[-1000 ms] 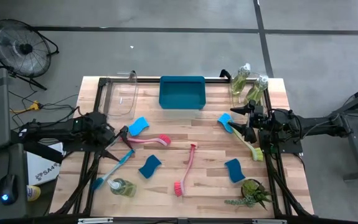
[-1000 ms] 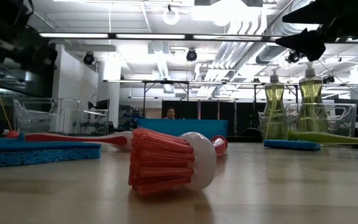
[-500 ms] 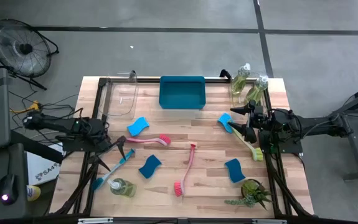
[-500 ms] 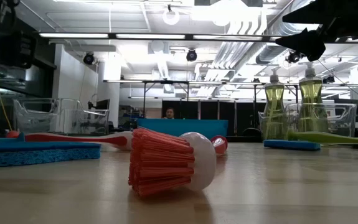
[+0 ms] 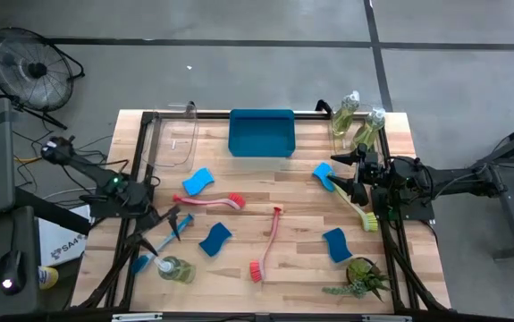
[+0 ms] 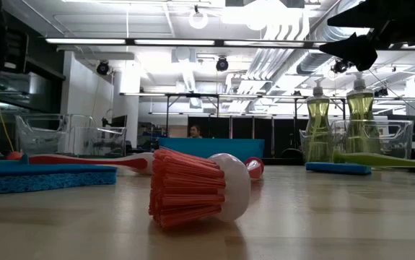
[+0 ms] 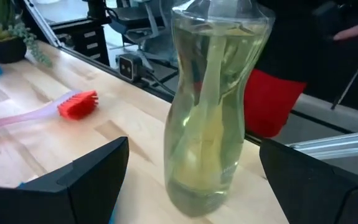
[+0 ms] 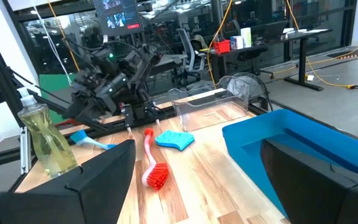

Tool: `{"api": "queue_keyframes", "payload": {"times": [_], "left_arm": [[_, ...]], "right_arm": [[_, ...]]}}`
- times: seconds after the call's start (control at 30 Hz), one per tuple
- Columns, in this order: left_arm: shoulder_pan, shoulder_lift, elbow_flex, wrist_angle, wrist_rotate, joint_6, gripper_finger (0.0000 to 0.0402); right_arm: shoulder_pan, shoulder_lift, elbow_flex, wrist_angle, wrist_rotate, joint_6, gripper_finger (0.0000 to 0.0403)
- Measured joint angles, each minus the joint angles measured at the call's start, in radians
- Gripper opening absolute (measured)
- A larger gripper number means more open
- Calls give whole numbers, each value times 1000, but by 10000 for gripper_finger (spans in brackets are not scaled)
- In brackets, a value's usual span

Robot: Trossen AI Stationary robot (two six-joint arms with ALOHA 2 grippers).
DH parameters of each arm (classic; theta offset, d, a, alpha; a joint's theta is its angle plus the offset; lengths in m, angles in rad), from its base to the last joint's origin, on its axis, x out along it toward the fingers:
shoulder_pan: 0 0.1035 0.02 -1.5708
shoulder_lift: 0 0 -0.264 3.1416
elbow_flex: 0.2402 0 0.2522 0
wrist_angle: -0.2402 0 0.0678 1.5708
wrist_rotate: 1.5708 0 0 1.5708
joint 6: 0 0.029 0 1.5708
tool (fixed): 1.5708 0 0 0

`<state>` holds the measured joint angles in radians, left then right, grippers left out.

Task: Pick & Place Kitchen Sink Supplies
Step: Put the green dish soap into the right transparent bin

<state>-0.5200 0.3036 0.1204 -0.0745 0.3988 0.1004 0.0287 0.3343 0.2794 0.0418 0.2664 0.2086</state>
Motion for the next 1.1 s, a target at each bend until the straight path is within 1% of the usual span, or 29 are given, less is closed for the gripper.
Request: {"api": "queue_keyframes", "payload": {"times": [0.17,0.33,0.4,0.63,0.77,0.93,1.0,1.1], "left_arm": [[-78,112,0,96,-85,-24,356],[-135,221,0,243,-174,-61,356],[-154,266,0,292,-193,-85,356],[-239,410,2,450,-204,-178,356],[-268,476,41,482,-260,-166,356],[-266,564,103,473,-334,-82,356],[-266,607,122,474,-338,-75,356],[-266,675,144,469,-314,-81,356]], "right_arm": [[0,0,0,0,0,0,339],[0,0,0,0,0,0,339],[0,0,0,0,0,0,339],[0,0,0,0,0,0,339],[0,0,0,0,0,0,339],[0,0,0,0,0,0,339],[0,0,0,0,0,0,339],[0,0,0,0,0,0,339]]}}
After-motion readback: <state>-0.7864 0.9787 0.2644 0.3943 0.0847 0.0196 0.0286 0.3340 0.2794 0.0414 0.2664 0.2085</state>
